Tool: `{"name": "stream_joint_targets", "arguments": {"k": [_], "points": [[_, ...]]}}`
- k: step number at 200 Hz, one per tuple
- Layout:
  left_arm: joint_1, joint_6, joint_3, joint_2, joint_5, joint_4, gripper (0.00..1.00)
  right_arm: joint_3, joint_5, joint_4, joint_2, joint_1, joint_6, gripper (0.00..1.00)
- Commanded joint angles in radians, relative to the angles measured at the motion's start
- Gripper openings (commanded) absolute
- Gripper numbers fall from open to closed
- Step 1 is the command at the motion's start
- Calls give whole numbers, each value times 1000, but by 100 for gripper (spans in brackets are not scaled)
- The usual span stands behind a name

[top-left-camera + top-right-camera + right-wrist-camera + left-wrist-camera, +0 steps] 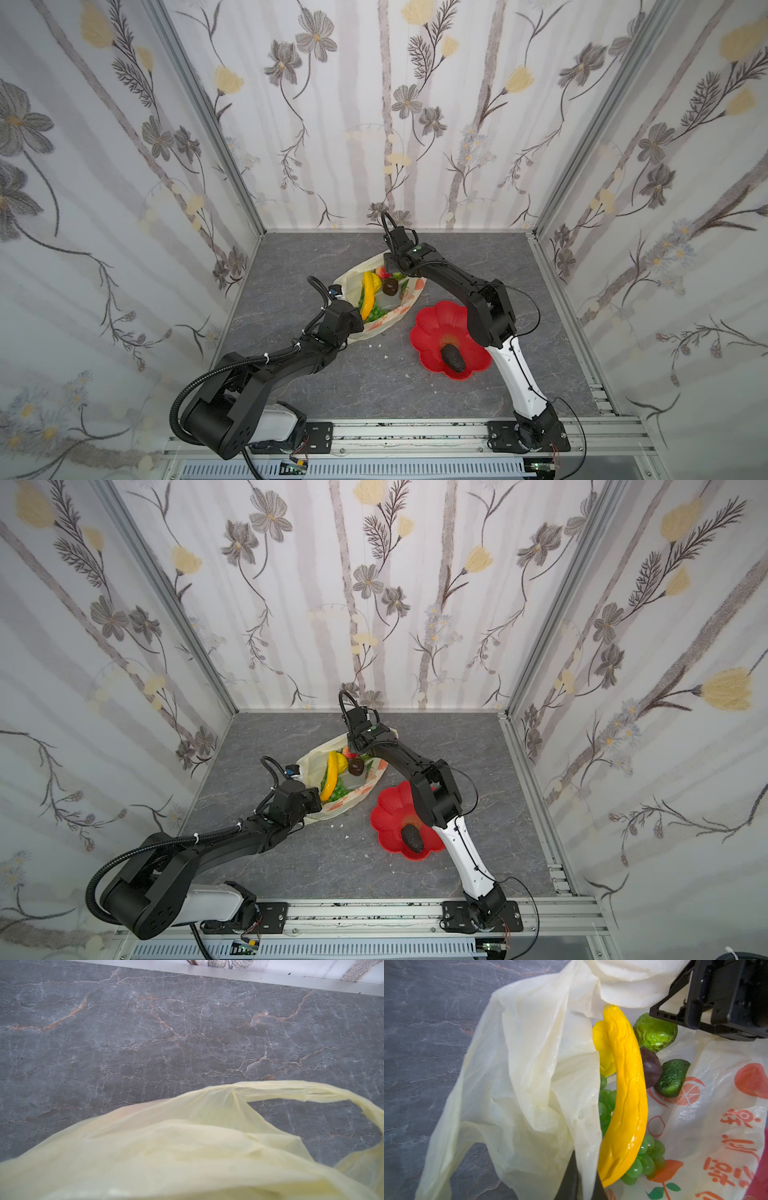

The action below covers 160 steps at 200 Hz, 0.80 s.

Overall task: Take fruits out of the plastic bag
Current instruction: Pick up the fruit from the plastic bag.

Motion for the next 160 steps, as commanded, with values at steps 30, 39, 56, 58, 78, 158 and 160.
{"name": "stream_joint_targets", "arguments": {"k": [30, 39, 56, 58, 78, 158, 160], "points": [[0, -8, -2, -7, -2, 19, 9, 28, 21, 49, 47, -4, 20, 82], [0, -7, -3, -7, -2, 20, 9, 33, 23, 50, 57, -5, 18, 82], [1, -9, -2, -5, -1, 20, 9, 38, 20, 54, 71, -9, 17, 81], [0, -9, -2, -5, -1, 20, 9, 38, 20, 55, 72, -9, 18, 81], [0, -8, -3, -3, -1, 20, 9, 41, 18, 61, 81, -12, 18, 77], [1, -8, -2, -1, -3, 20, 9, 41, -33, 41, 54, -5, 14, 63], [0, -8, -3, -2, -2, 20, 9, 41, -36, 40, 52, -5, 13, 63]]}}
